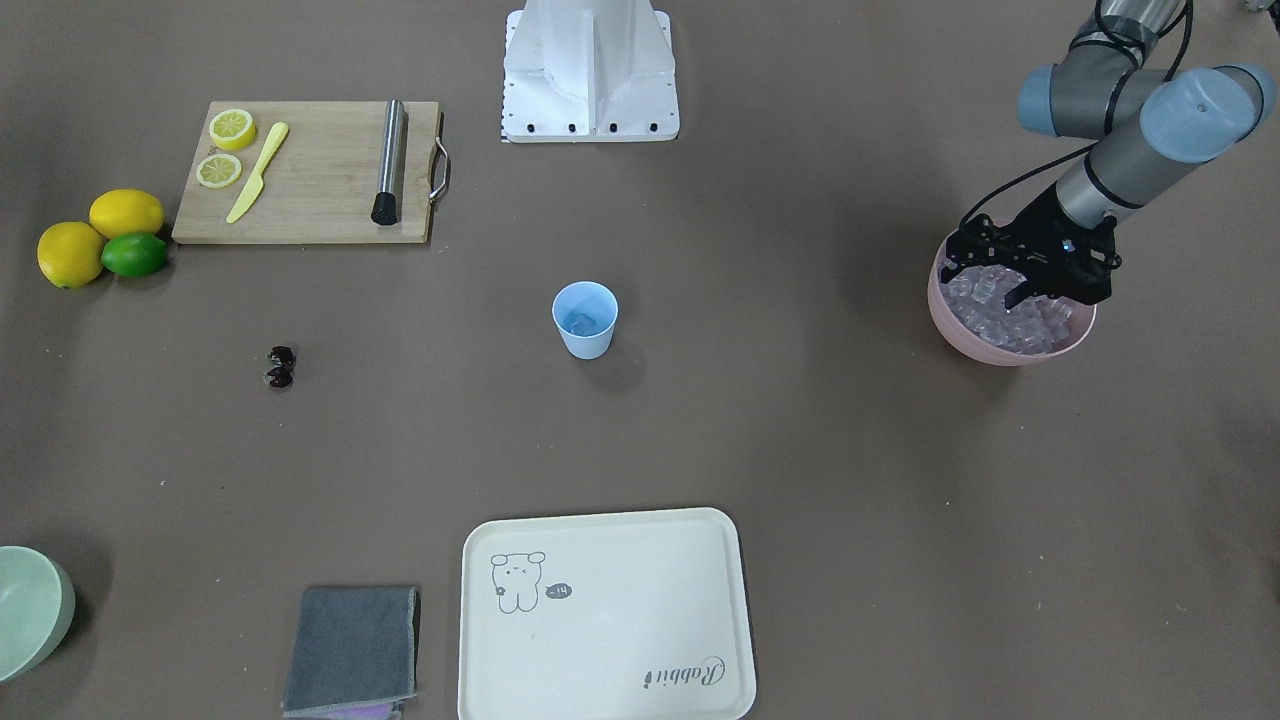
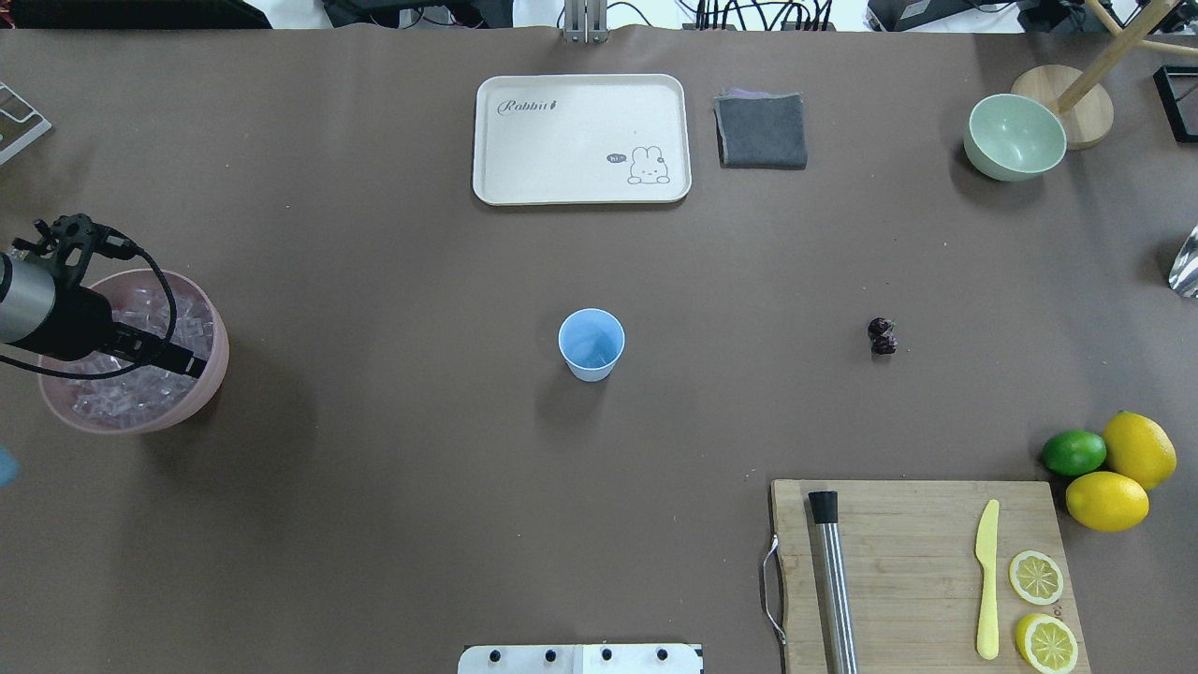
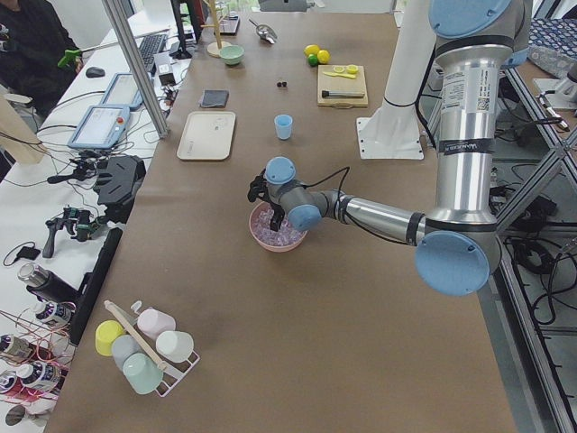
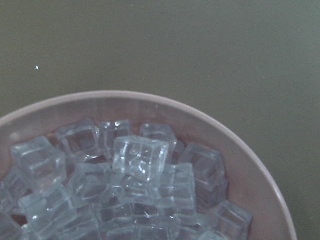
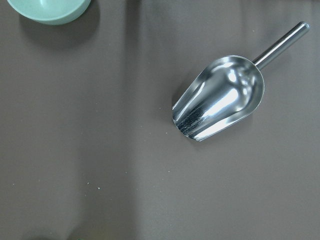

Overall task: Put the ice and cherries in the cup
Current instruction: 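Lower the left gripper into the ice and grasp another cube, then carry the second ice cube with the left gripper over the cup, then open the left gripper to drop the ice into the cup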

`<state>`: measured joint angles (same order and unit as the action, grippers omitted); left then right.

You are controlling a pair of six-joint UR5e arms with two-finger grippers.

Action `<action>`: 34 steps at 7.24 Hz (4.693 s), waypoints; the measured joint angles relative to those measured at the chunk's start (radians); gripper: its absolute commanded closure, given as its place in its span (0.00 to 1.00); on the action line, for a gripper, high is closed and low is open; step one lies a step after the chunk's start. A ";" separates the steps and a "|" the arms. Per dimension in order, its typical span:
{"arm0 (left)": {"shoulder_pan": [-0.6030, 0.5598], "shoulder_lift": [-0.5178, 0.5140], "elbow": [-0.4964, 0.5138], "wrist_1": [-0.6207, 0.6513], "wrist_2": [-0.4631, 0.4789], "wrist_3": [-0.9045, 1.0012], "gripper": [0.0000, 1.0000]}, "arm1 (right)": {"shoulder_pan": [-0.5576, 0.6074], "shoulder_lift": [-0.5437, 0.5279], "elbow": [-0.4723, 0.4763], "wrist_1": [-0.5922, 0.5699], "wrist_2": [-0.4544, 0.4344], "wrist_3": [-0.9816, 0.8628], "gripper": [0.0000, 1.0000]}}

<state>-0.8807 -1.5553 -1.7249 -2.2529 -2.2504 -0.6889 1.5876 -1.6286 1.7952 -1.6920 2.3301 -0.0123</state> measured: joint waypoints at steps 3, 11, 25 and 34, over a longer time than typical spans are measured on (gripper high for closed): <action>0.015 -0.002 0.000 0.000 0.003 0.004 0.65 | 0.002 -0.001 0.006 0.000 0.000 0.000 0.00; 0.008 0.007 -0.026 0.000 -0.015 0.011 1.00 | 0.003 0.004 0.012 0.000 0.001 0.002 0.00; 0.325 -0.689 0.057 0.071 0.411 -0.544 1.00 | 0.002 0.006 -0.007 -0.001 0.000 0.021 0.00; 0.376 -0.703 0.152 0.072 0.483 -0.542 0.03 | 0.002 0.028 -0.009 0.000 0.002 0.044 0.00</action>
<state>-0.5045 -2.2579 -1.5733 -2.1812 -1.7672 -1.2312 1.5892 -1.6007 1.7857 -1.6920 2.3317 0.0322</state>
